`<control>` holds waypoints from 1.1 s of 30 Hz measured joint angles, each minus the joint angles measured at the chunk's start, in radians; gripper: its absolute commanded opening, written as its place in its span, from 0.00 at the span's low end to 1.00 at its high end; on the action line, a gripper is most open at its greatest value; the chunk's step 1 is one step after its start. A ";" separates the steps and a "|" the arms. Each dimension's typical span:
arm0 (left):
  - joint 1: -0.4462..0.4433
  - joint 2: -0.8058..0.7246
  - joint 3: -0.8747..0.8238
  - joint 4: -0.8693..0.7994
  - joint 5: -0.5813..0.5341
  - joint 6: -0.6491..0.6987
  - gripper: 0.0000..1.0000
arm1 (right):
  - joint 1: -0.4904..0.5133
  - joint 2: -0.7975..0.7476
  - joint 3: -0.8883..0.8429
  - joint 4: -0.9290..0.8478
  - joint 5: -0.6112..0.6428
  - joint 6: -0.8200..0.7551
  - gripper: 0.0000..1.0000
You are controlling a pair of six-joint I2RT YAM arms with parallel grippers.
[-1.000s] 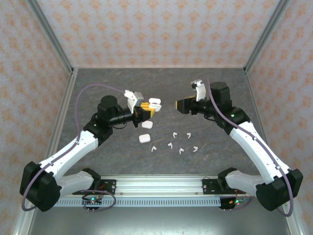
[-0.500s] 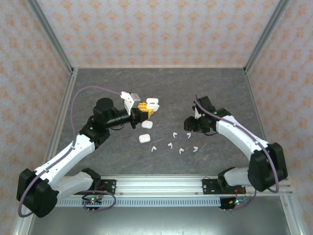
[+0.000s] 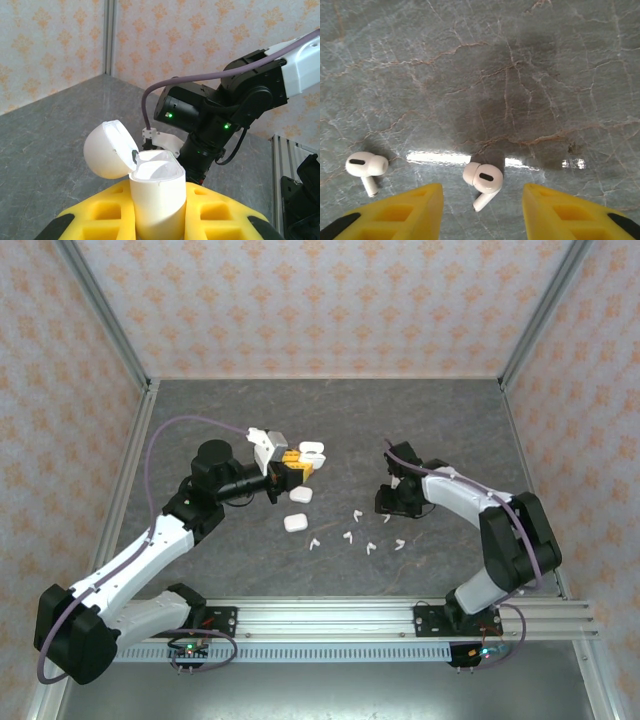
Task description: Insert the wireless bluetooth earbuds into the charging case
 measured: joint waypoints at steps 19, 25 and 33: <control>0.000 0.005 0.000 -0.005 0.000 0.000 0.00 | 0.000 0.076 0.007 0.026 0.000 -0.004 0.36; 0.000 0.005 0.000 -0.005 0.000 0.000 0.00 | -0.003 0.077 0.008 0.020 0.004 -0.009 0.28; 0.000 0.006 0.000 -0.004 0.000 -0.002 0.00 | -0.002 0.058 0.008 0.017 0.011 -0.022 0.27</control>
